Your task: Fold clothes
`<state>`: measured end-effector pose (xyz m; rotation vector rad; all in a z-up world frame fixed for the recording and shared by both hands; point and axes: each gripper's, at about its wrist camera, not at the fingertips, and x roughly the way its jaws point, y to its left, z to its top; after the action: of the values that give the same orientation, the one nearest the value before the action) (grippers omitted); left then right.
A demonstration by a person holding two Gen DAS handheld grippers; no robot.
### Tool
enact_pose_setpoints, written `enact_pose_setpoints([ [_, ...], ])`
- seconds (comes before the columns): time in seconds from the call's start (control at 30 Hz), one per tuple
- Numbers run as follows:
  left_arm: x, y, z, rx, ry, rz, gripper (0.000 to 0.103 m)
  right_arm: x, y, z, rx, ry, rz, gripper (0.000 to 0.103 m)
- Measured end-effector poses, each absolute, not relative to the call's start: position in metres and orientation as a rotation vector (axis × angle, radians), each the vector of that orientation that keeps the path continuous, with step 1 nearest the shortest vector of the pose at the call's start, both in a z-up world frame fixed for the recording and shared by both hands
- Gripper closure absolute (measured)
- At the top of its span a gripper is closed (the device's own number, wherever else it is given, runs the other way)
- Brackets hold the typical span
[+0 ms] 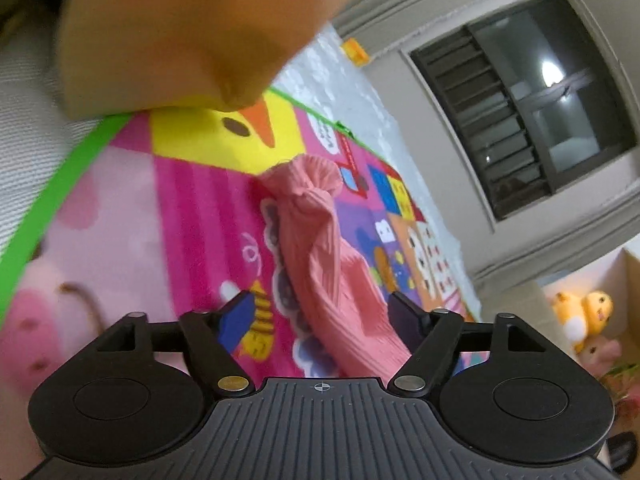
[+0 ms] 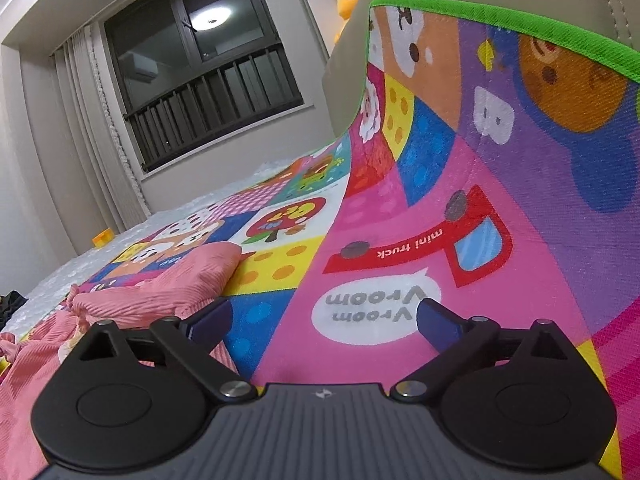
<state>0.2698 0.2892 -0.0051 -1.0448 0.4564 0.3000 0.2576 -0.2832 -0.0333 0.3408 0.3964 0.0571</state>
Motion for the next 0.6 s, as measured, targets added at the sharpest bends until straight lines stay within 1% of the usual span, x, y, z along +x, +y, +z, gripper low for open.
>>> enact_pose_setpoints([
  [0.07, 0.292, 0.288, -0.006, -0.985, 0.471, 0.346, 0.017, 0.258, -0.283, -0.033, 0.337, 0.397, 0.055, 0.003],
  [0.1, 0.303, 0.288, -0.007, -0.948, 0.48, 0.371, 0.02, 0.258, -0.283, -0.033, 0.335, 0.4, 0.055, 0.003],
  [0.13, 0.313, 0.287, -0.007, -0.911, 0.49, 0.396, 0.039, 0.259, -0.282, -0.033, 0.335, 0.404, 0.055, 0.003],
  [0.17, 0.321, 0.284, -0.004, -0.869, 0.508, 0.392, 0.06, 0.259, -0.283, -0.034, 0.335, 0.408, 0.055, 0.003],
  [0.2, 0.327, 0.281, 0.001, -0.826, 0.528, 0.381, 0.1, 0.26, -0.283, -0.034, 0.337, 0.412, 0.056, 0.003],
  [0.27, 0.335, 0.27, 0.016, -0.736, 0.533, 0.342, 0.098, 0.261, -0.284, -0.035, 0.345, 0.417, 0.061, 0.003],
  [0.37, 0.334, 0.237, 0.065, -0.574, 0.438, 0.225, 0.098, 0.262, -0.286, -0.036, 0.357, 0.422, 0.065, 0.003],
  [0.5, 0.341, 0.169, 0.128, -0.417, 0.336, 0.039, 0.097, 0.26, -0.287, -0.035, 0.369, 0.408, 0.07, 0.003],
  [0.6, 0.356, 0.111, 0.147, -0.322, 0.326, -0.078, 0.096, 0.258, -0.289, -0.035, 0.383, 0.399, 0.074, 0.003],
])
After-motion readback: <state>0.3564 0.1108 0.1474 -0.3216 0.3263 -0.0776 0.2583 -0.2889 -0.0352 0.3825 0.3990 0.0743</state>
